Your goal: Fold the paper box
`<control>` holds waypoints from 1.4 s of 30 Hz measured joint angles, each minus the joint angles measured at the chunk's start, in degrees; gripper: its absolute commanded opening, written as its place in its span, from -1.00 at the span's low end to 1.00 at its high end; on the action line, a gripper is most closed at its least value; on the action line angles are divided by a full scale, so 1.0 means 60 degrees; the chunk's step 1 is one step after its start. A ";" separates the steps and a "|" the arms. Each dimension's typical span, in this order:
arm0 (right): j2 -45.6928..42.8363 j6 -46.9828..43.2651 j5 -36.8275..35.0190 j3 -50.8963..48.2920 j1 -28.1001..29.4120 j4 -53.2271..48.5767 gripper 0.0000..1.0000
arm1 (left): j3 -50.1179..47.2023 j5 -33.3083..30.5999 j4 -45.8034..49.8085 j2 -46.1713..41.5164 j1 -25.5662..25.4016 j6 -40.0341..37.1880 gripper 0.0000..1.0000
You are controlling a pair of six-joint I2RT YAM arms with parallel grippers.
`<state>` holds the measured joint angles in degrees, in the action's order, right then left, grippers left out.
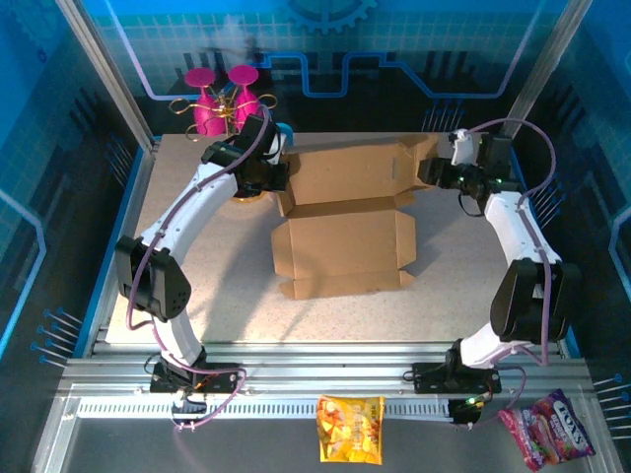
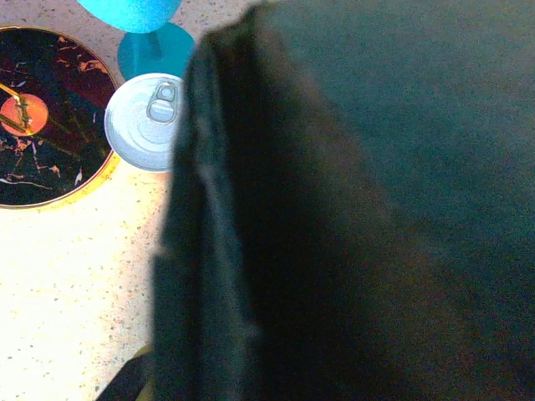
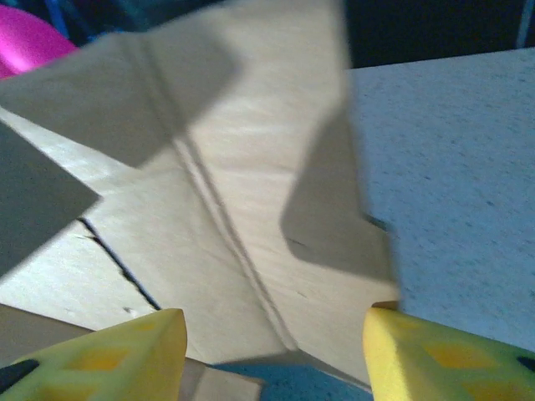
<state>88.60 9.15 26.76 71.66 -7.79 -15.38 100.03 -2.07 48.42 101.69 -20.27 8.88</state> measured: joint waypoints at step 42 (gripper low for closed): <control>-0.1614 0.1111 -0.6936 -0.0721 0.4554 0.0277 -1.00 | 0.0412 -0.0073 -0.0517 0.0998 0.0423 0.0011 -1.00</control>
<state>78.91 15.81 -14.85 67.33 19.53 -13.72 102.50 -2.50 45.32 107.68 -17.74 8.95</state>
